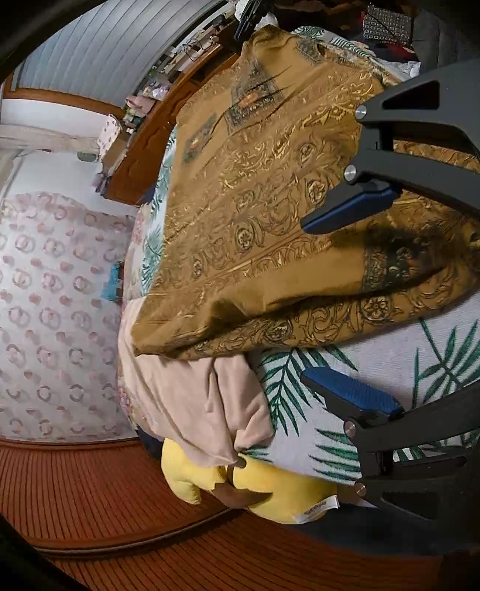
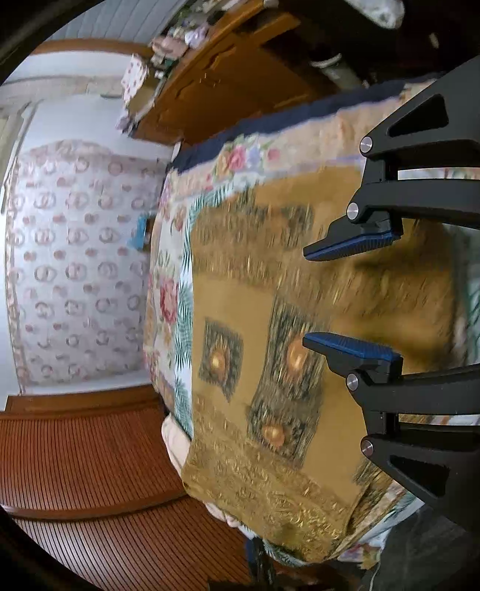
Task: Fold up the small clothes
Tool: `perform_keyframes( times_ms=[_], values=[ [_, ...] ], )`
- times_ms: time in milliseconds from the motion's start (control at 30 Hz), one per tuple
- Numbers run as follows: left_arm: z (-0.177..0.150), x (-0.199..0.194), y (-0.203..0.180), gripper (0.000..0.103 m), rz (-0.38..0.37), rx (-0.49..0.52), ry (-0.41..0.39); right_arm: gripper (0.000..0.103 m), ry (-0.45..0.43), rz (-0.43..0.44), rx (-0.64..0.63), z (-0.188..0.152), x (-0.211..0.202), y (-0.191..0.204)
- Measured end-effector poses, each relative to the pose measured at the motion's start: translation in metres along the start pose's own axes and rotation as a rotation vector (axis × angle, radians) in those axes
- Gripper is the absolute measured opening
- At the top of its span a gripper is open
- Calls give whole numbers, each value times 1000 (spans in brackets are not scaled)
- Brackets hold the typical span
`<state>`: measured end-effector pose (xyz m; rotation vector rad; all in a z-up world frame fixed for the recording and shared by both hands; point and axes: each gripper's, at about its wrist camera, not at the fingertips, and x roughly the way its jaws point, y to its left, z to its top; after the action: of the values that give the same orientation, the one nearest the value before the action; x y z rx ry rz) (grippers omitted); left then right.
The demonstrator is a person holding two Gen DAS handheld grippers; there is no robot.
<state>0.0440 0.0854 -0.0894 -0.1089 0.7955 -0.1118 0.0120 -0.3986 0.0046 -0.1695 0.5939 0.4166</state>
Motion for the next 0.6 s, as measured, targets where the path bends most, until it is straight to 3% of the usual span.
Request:
perform_keyframes(
  times_ms=[267, 600],
  values=[
    [0, 18, 3, 75, -7, -19, 51, 42, 60, 61, -71, -7, 49, 45],
    [-7, 20, 3, 72, -15, -18, 43, 45, 104, 9, -97, -14, 70, 51]
  ],
)
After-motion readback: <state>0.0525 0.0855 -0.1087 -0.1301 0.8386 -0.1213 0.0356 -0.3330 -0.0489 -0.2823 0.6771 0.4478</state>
